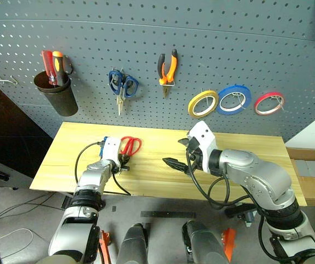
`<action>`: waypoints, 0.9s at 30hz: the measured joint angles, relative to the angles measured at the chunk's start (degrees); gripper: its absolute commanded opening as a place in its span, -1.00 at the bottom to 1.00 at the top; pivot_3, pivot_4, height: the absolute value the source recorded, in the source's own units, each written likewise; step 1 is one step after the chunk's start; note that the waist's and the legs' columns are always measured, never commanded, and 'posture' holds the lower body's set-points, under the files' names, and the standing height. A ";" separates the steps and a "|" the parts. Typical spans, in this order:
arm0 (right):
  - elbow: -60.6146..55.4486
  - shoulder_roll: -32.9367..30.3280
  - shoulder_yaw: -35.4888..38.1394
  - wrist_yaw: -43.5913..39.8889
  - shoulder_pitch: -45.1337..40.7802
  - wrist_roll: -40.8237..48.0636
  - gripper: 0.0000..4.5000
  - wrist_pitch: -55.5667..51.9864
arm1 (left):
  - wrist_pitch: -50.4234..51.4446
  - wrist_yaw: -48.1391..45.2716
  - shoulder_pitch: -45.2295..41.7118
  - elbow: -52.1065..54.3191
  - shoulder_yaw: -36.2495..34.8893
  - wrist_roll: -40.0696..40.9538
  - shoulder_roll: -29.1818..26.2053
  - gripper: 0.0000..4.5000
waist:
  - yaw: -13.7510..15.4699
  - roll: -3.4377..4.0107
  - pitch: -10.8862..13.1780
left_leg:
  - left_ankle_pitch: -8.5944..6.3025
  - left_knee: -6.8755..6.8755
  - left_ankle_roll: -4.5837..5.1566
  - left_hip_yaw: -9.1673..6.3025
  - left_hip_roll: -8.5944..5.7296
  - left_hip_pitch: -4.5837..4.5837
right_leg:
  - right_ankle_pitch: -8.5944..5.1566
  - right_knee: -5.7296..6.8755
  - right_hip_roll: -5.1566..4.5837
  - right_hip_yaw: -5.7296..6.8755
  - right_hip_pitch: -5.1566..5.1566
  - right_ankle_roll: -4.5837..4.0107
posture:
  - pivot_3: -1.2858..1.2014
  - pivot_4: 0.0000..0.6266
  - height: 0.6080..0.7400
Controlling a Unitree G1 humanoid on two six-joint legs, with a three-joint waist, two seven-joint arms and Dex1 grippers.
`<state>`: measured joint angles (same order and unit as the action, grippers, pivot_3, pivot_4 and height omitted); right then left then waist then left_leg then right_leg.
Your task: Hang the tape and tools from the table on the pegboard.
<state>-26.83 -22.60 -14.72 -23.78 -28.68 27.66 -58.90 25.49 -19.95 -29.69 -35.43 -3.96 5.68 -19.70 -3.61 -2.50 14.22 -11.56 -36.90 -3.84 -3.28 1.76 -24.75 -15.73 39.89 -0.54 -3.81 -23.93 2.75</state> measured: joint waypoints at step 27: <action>-3.83 -5.46 7.85 -10.10 -0.94 0.39 1.00 16.91 | -29.87 -1.46 18.73 45.90 -7.23 -1.96 -6.00 -0.52 | 0.35 0.01 0.01 | -0.01 0.13 0.00 0.01 0.01 -0.02 | 0.01 -0.56 -0.06 0.07 0.20 0.01 | -0.02 -0.36 1.00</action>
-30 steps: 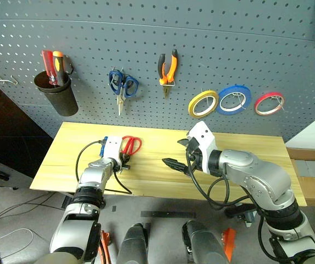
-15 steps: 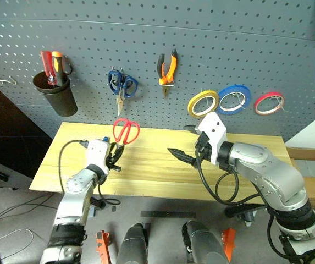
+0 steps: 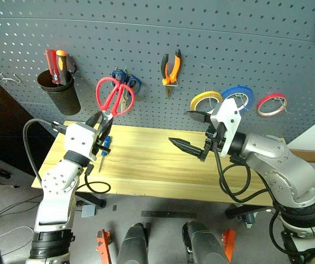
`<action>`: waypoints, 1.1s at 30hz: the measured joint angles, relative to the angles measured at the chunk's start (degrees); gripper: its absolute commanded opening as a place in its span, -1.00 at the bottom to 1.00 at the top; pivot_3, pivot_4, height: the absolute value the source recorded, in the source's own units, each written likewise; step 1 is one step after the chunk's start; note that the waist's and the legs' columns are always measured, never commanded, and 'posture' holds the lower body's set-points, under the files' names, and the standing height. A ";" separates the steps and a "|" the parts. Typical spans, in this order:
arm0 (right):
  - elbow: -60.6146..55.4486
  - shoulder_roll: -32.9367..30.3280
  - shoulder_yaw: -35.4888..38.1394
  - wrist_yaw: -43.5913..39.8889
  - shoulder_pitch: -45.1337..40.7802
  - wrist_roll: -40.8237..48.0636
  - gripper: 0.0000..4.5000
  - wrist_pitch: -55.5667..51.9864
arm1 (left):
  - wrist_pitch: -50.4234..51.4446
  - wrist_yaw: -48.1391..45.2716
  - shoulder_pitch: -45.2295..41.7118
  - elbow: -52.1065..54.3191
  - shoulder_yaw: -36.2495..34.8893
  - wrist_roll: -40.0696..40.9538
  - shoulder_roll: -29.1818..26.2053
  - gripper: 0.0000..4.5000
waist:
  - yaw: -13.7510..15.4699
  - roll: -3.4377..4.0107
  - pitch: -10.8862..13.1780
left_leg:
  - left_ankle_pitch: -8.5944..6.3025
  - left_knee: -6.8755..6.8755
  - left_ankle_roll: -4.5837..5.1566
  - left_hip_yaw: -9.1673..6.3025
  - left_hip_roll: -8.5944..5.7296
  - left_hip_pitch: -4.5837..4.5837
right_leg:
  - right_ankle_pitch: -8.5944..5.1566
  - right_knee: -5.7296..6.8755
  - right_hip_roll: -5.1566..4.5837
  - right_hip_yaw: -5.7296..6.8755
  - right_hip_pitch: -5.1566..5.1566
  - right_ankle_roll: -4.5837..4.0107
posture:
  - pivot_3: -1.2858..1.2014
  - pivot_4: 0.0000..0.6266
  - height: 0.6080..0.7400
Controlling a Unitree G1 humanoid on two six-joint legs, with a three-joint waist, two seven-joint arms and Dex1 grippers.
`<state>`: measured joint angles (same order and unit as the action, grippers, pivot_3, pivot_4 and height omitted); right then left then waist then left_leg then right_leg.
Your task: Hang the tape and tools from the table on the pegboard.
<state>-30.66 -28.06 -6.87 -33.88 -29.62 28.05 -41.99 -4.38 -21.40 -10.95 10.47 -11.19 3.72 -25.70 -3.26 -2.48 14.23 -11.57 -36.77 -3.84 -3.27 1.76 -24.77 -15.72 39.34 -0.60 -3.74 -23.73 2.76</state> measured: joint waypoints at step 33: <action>1.21 4.17 -2.48 0.10 -2.13 -2.21 1.00 1.82 | -2.37 -2.95 -7.56 -20.04 4.85 -2.81 -2.98 0.99 | -0.23 0.02 0.01 | -0.05 0.12 0.08 0.01 0.01 0.00 | 0.01 -0.21 -0.01 0.01 0.04 0.00 | -0.04 -0.31 1.00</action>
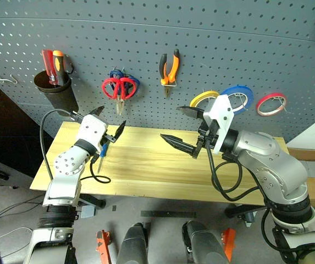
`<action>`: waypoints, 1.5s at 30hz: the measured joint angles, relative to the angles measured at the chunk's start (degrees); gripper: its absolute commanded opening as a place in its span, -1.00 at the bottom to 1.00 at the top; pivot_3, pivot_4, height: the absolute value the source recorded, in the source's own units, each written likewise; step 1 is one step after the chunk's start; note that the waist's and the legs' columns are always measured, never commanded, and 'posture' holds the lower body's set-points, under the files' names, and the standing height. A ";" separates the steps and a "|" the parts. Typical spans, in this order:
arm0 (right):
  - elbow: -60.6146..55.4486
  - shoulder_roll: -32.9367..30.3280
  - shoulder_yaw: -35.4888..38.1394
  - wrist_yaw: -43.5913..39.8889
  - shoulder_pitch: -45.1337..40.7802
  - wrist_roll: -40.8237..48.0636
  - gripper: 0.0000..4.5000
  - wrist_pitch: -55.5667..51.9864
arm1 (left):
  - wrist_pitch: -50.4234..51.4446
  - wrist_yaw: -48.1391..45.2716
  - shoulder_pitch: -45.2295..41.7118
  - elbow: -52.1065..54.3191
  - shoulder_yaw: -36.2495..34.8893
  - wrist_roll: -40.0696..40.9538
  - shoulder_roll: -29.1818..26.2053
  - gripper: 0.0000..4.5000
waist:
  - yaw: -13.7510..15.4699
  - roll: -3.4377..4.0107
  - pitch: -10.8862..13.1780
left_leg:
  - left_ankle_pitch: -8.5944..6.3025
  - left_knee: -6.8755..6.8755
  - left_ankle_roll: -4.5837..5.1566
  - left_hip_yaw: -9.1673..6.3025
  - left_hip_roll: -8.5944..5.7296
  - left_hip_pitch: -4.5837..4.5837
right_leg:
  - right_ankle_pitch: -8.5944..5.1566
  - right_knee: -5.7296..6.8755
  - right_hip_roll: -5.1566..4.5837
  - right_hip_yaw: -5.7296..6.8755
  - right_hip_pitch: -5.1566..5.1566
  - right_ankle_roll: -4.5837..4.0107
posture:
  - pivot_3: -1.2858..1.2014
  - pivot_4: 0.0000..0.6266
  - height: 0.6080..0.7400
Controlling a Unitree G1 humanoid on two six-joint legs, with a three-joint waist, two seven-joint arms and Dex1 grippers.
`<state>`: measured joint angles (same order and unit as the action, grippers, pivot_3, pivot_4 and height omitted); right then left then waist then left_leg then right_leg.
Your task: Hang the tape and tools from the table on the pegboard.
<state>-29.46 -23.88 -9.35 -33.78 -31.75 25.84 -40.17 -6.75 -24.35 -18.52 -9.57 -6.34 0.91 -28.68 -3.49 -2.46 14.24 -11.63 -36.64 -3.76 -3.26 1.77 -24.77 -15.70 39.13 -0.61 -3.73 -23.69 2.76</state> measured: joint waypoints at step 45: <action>7.10 16.26 -6.25 12.55 -9.68 -5.31 1.00 -17.25 | 23.22 11.27 -21.66 -45.64 -3.24 2.49 2.58 -0.80 | -1.26 0.18 1.57 | -0.08 0.14 0.07 -0.13 -0.02 -0.04 | -0.01 -0.09 -0.07 0.17 -0.03 0.01 | -0.04 -0.09 1.00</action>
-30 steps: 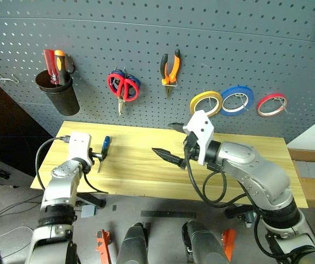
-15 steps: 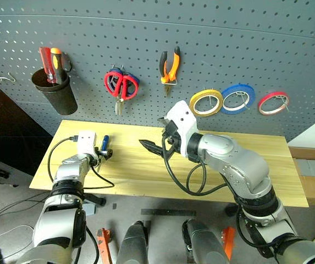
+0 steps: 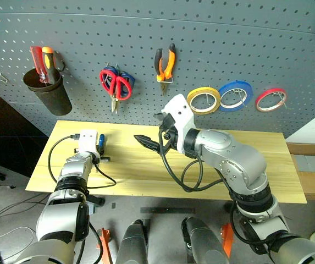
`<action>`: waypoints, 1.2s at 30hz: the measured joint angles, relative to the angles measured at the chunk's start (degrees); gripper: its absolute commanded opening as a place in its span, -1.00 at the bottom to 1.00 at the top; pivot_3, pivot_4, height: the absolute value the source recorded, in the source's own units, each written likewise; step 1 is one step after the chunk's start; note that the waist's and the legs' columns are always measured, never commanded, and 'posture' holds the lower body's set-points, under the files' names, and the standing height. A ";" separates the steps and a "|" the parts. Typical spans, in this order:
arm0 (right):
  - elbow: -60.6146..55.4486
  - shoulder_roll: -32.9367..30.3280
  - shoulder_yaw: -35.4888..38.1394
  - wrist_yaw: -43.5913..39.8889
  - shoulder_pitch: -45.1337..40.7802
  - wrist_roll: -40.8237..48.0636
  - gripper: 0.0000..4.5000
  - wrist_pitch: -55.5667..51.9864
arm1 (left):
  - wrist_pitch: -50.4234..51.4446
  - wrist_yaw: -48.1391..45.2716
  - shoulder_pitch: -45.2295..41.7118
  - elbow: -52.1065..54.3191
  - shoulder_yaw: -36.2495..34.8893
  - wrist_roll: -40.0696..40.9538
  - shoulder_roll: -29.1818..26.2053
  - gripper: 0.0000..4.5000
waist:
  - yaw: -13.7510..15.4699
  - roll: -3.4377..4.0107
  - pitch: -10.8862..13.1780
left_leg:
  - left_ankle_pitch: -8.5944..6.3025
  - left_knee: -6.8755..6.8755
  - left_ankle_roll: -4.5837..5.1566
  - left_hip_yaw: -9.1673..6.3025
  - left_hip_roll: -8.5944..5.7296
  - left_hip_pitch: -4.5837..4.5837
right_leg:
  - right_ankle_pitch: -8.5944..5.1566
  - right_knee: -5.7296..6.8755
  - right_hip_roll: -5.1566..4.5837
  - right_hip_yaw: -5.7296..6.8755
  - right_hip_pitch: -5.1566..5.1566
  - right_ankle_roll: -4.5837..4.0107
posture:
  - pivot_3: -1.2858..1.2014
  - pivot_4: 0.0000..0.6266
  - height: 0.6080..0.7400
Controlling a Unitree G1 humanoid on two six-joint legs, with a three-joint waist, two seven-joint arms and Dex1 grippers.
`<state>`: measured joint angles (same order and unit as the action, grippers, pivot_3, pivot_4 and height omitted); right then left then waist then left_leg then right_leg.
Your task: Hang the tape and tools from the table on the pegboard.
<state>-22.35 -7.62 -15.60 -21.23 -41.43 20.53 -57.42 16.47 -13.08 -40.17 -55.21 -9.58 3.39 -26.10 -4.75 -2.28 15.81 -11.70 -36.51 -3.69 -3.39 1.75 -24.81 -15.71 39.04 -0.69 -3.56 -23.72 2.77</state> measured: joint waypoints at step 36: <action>-0.33 -9.47 -0.15 -17.66 -0.65 3.79 1.00 13.33 | -31.29 6.27 -3.27 40.84 -7.91 -2.56 -9.91 -0.80 | 1.28 -0.05 -0.01 | 0.02 0.43 -0.03 0.32 -0.13 -0.10 | -0.02 -0.07 -0.27 -0.02 -0.37 0.02 | -0.02 -0.31 1.00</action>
<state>-22.68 -17.09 -15.75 -38.89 -42.09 24.31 -44.09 -14.81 -6.81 -43.44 -14.37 -17.50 0.83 -36.01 -3.48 -2.33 15.80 -11.68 -36.07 -3.72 -3.07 1.62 -24.92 -15.73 38.97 -0.96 -3.58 -24.09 2.79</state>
